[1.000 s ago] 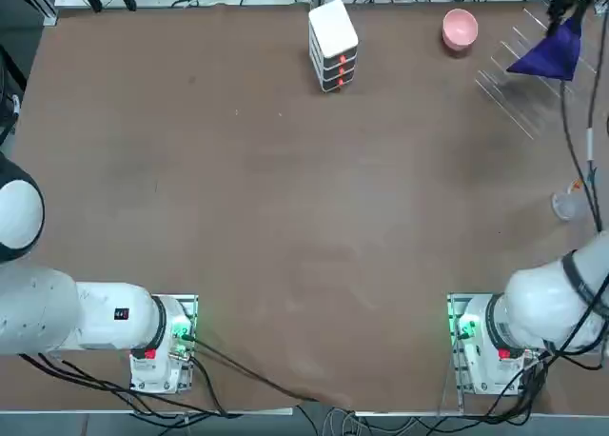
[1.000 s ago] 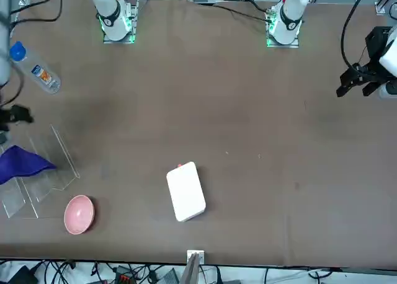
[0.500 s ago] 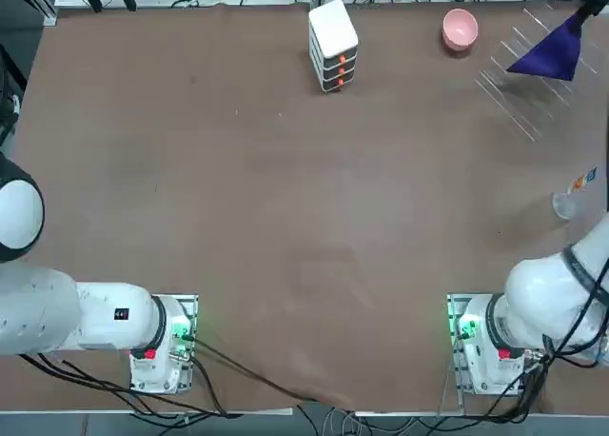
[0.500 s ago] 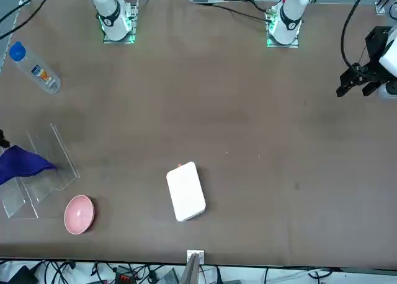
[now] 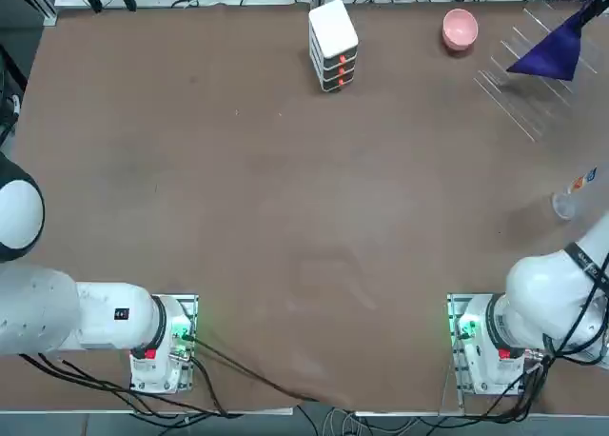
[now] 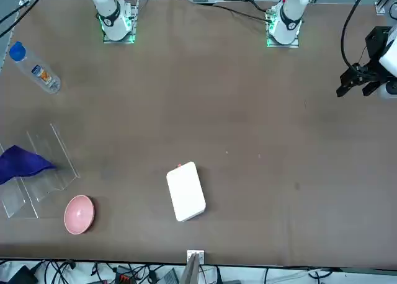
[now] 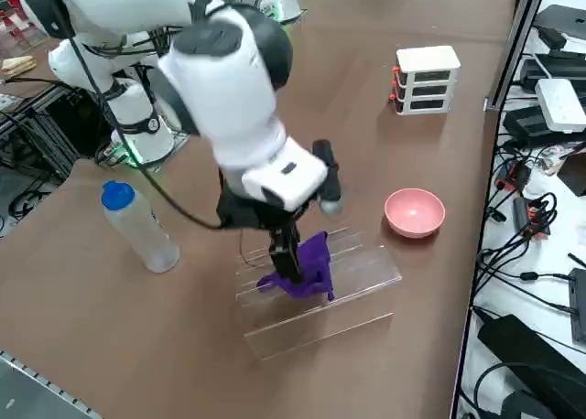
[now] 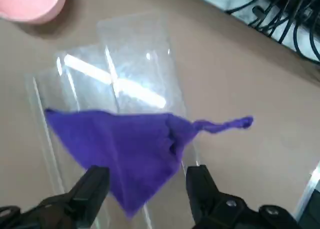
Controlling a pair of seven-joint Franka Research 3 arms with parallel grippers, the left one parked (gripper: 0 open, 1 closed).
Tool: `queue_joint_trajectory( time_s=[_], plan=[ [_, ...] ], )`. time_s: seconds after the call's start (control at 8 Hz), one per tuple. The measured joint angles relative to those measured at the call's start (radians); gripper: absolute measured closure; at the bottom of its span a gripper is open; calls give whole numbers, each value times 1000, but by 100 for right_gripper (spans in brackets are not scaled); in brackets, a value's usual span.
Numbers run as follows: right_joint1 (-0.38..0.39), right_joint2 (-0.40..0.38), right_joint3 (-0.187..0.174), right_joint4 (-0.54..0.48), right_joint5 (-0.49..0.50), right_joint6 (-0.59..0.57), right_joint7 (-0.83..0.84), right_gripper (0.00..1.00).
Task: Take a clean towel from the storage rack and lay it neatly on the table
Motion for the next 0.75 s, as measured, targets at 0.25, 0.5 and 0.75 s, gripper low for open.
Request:
queue_joint_trajectory(
  time_s=[0.25, 0.5, 0.75],
  plan=[
    [-12, 35, 0, 17, 35, 61, -22, 8],
    [-12, 36, 2, 25, 41, 68, -33, 11],
    [-12, 44, 5, 25, 76, 74, -47, 16]
  ],
)
